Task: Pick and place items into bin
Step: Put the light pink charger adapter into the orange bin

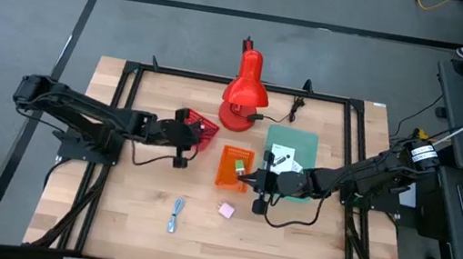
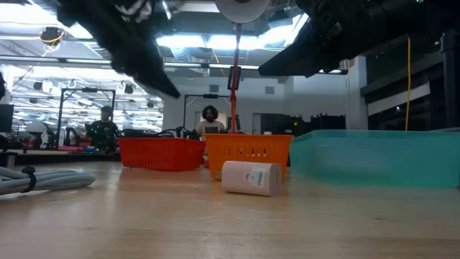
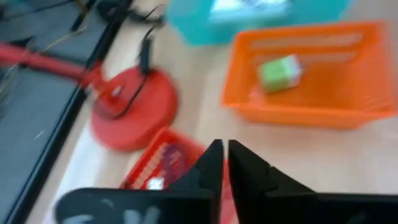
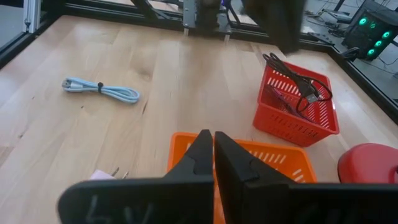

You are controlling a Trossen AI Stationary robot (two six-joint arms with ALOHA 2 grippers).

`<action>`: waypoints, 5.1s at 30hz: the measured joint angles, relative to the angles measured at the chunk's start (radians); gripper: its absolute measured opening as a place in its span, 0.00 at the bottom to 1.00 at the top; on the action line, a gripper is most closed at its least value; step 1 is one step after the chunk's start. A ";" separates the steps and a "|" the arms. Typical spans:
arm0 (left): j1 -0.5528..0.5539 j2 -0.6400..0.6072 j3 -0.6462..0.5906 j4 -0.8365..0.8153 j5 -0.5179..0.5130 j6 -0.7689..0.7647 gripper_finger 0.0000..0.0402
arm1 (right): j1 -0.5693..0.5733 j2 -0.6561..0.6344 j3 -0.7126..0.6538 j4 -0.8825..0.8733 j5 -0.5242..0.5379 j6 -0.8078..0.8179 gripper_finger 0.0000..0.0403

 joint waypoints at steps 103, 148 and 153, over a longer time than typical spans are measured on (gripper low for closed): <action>-0.659 0.073 -0.157 0.484 0.082 -0.114 0.01 | 0.133 0.672 0.913 -1.162 -0.111 0.814 0.59; -0.659 0.073 -0.157 0.483 0.082 -0.116 0.01 | 0.125 0.718 0.990 -1.118 -0.144 0.642 0.41; -0.659 0.073 -0.157 0.484 0.083 -0.124 0.01 | 0.139 0.667 0.997 -1.105 -0.150 0.574 0.41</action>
